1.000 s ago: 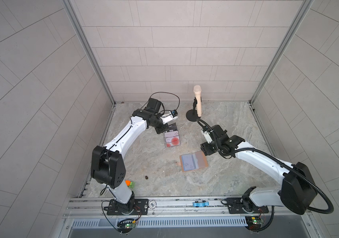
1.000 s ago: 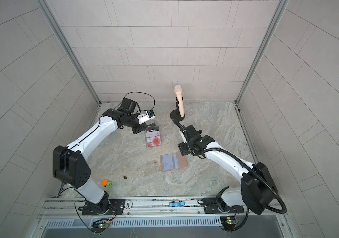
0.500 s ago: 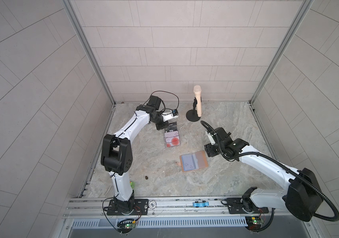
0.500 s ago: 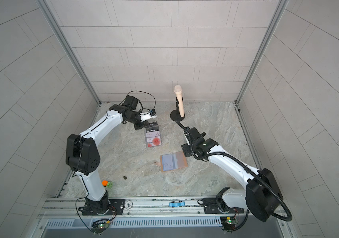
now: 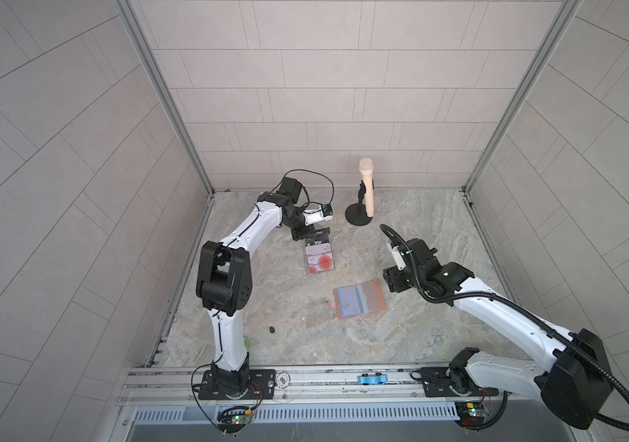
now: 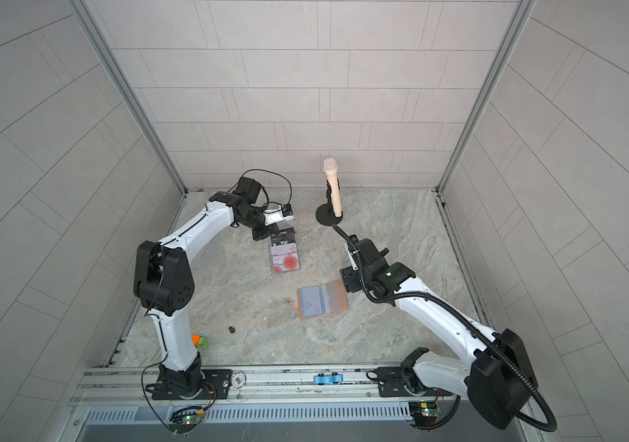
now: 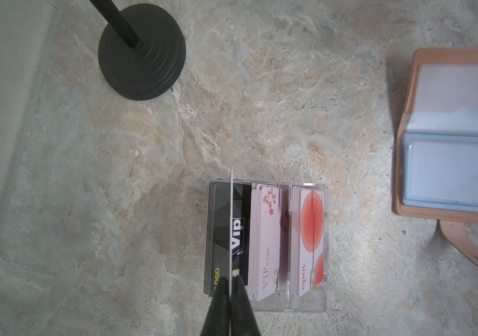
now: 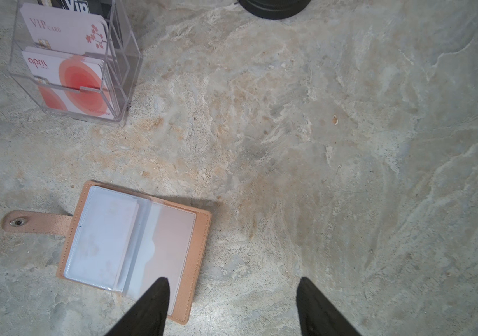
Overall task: Take the credit cards out of the card holder
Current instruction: Place the credit card in the storage box.
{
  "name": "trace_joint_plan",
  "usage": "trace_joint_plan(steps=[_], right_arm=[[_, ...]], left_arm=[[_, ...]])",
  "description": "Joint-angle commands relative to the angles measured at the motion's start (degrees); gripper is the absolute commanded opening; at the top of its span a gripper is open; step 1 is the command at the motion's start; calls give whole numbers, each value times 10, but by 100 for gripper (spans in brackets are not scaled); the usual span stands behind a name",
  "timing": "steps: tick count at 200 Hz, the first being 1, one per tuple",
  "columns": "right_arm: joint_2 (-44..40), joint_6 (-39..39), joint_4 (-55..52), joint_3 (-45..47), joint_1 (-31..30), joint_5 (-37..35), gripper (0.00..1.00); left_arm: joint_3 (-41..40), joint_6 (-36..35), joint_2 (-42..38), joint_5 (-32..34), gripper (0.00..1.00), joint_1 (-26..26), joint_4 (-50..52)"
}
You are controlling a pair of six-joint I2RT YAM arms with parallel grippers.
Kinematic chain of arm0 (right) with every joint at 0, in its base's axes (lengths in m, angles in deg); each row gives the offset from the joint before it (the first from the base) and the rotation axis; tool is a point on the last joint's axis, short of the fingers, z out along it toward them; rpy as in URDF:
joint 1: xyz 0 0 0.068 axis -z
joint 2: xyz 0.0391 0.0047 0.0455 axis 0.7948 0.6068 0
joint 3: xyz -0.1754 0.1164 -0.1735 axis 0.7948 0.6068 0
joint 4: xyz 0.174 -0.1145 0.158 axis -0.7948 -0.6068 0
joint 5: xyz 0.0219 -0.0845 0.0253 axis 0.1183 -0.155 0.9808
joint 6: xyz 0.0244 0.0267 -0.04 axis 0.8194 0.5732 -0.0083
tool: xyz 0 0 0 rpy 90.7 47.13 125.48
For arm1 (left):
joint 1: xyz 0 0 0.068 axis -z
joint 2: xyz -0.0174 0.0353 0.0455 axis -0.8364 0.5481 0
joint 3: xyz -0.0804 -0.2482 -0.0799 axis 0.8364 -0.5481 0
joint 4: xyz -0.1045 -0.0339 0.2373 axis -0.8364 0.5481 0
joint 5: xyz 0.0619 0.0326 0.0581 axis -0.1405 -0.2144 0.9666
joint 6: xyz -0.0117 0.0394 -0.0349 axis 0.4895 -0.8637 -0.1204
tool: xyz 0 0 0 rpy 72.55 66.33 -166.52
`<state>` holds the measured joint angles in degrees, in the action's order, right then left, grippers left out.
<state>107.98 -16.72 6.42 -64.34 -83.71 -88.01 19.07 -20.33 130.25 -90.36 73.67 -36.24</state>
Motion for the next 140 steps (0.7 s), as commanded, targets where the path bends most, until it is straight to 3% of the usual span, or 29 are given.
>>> trace_joint_plan(steps=[1,140], right_arm=[[-11,3,1,7,3,-8,72],[-16,3,4,8,4,-4,72]], left_arm=[[9,-2,14,-4,0,1,7],[-15,-7,33,11,0,0,2]])
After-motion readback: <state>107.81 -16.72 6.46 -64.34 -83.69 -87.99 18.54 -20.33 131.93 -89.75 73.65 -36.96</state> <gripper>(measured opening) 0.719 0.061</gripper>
